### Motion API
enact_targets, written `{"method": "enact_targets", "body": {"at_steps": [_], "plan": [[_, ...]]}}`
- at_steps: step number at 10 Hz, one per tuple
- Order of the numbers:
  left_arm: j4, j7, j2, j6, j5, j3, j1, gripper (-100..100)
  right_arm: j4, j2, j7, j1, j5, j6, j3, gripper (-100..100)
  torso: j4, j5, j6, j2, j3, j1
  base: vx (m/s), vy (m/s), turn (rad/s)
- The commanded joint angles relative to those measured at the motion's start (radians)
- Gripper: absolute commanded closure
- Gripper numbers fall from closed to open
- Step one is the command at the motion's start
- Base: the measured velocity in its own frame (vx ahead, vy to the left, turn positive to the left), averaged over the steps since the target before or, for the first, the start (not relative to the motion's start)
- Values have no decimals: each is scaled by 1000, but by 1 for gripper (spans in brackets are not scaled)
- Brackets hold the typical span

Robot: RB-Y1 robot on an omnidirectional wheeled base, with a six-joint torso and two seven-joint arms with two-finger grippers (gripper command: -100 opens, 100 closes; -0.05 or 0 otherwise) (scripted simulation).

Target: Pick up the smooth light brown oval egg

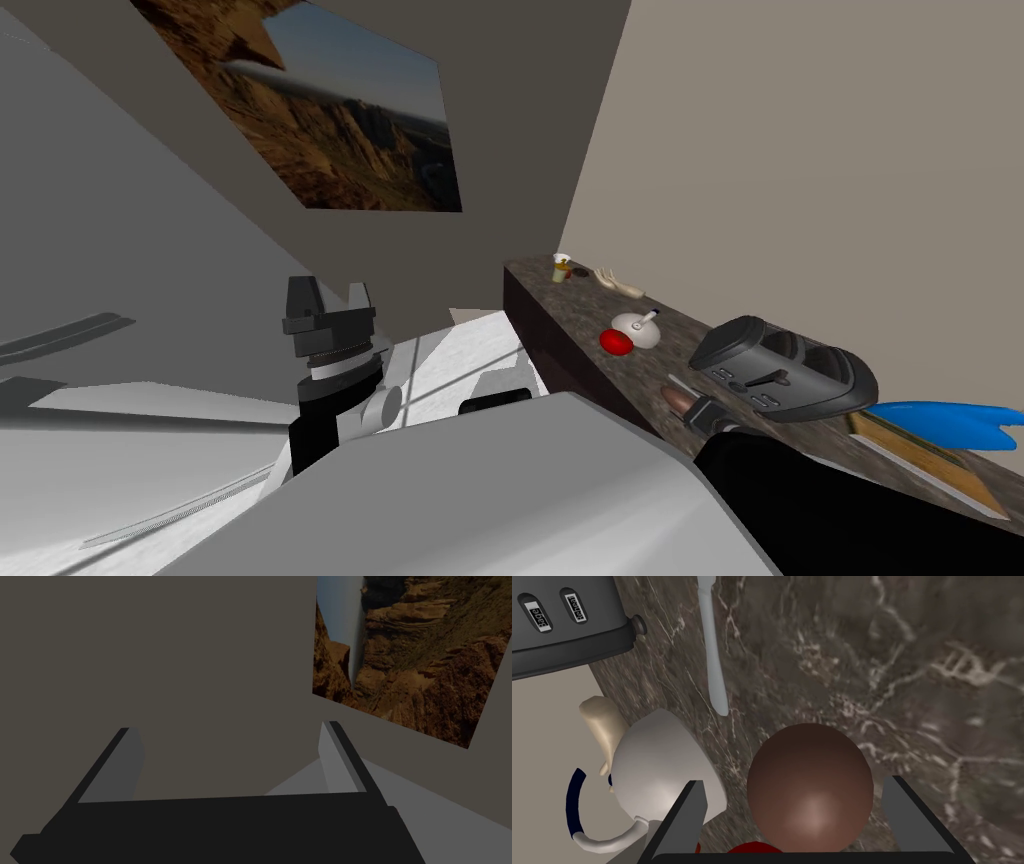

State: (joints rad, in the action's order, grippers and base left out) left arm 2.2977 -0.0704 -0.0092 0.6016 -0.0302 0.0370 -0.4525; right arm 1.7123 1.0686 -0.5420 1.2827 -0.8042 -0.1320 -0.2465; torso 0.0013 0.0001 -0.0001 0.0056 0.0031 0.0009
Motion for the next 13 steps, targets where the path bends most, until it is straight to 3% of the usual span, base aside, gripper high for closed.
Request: {"method": "enact_targets", "body": {"at_steps": [1,8,9,10,11,13], "plan": [[0,0,0,0,0,0,0,0,0,9,40,4,-7,-18,9,-100,0,0,0,0,0,0,-64,13,106],[0,0,0,0,0,0,0,0,-38,55,228,12,-82,-116,72,-100,0,-1,0,-1,0,-1,-63,12,169],[0,0,0,0,0,0,0,0,-38,55,245,12,-82,-116,72,-100,0,-1,-1,-1,-1,-1,-55,15,102],[0,0,0,0,0,0,0,0,-37,53,230,13,-80,-110,68,-100,0,-1,1,-1,-1,-2,-22,5,-2],[0,0,0,0,0,0,0,0,-37,53,235,13,-81,-111,68,100,0,-1,1,-3,-1,-2,-5,5,-2],[0,0,0,0,0,0,0,0,-37,53,235,13,-80,-111,69,100,-1,0,1,-4,-2,-2,0,0,0]]}}
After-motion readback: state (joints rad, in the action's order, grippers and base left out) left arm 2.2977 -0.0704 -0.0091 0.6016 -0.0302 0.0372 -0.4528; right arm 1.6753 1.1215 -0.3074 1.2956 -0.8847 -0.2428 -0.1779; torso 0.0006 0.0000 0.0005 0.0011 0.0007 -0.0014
